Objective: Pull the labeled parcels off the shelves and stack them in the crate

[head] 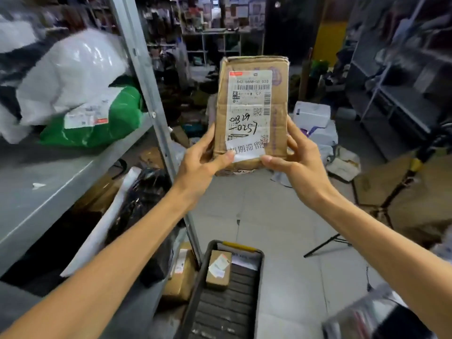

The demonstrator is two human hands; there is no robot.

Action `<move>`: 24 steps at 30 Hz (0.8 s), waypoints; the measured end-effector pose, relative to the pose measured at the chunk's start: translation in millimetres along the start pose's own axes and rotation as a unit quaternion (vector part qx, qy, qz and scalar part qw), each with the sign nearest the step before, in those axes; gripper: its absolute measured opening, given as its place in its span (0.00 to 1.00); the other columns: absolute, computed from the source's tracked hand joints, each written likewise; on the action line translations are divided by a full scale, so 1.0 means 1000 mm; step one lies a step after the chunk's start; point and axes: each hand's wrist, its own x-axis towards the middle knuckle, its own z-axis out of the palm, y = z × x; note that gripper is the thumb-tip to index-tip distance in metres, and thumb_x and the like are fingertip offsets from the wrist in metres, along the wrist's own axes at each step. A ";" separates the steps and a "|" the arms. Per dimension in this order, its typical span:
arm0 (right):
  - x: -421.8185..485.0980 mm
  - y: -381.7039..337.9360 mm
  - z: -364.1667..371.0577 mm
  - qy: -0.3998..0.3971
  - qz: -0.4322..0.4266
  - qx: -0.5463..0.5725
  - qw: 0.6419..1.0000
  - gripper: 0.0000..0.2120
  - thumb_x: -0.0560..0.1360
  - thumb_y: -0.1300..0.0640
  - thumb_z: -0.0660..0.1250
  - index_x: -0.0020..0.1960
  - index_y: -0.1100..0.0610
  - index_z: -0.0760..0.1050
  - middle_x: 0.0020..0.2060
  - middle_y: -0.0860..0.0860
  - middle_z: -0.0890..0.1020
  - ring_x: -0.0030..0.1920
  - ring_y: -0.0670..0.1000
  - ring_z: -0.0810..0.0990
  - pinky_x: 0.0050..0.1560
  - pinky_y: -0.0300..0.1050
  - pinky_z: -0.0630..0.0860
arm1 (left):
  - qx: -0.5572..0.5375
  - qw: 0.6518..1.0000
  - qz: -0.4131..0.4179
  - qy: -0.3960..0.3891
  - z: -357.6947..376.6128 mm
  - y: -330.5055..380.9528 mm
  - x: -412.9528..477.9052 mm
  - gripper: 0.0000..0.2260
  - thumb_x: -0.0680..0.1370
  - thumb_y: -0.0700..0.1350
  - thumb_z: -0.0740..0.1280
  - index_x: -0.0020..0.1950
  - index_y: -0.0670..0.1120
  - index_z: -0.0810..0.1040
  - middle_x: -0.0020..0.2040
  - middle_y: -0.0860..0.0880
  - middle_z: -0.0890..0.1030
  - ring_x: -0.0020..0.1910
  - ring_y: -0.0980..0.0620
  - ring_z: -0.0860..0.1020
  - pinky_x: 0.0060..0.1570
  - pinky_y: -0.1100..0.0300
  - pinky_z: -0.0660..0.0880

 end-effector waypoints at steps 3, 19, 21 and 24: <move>0.017 0.053 -0.012 0.020 0.047 -0.007 0.999 0.41 0.71 0.71 0.70 0.78 0.51 0.58 0.66 0.50 0.77 0.61 0.48 0.79 0.58 0.50 0.79 | -0.009 0.999 -0.030 -0.036 0.017 -0.053 0.027 0.30 0.78 0.39 0.68 0.77 0.50 0.62 0.68 0.54 0.76 0.66 0.55 0.75 0.68 0.50 0.71; 0.046 0.367 -0.024 0.008 0.280 -0.030 0.959 0.39 0.67 0.60 0.70 0.75 0.49 0.63 0.64 0.46 0.79 0.63 0.49 0.78 0.63 0.58 0.75 | -0.060 0.948 -0.310 -0.031 0.096 -0.371 0.057 0.32 0.77 0.32 0.66 0.77 0.51 0.62 0.63 0.59 0.78 0.64 0.59 0.76 0.66 0.58 0.72; 0.028 0.413 -0.018 0.013 0.306 -0.030 0.952 0.36 0.67 0.61 0.70 0.73 0.48 0.65 0.62 0.45 0.80 0.62 0.47 0.78 0.62 0.55 0.76 | -0.071 0.938 -0.336 -0.041 0.103 -0.413 0.042 0.32 0.77 0.31 0.65 0.77 0.53 0.62 0.60 0.63 0.79 0.62 0.62 0.77 0.61 0.64 0.74; -0.002 0.476 -0.009 0.020 0.348 -0.033 0.937 0.36 0.64 0.62 0.70 0.71 0.51 0.69 0.58 0.44 0.82 0.59 0.43 0.79 0.57 0.45 0.78 | -0.081 0.922 -0.376 -0.045 0.113 -0.472 0.008 0.33 0.77 0.30 0.65 0.73 0.58 0.61 0.57 0.65 0.78 0.59 0.66 0.77 0.57 0.69 0.74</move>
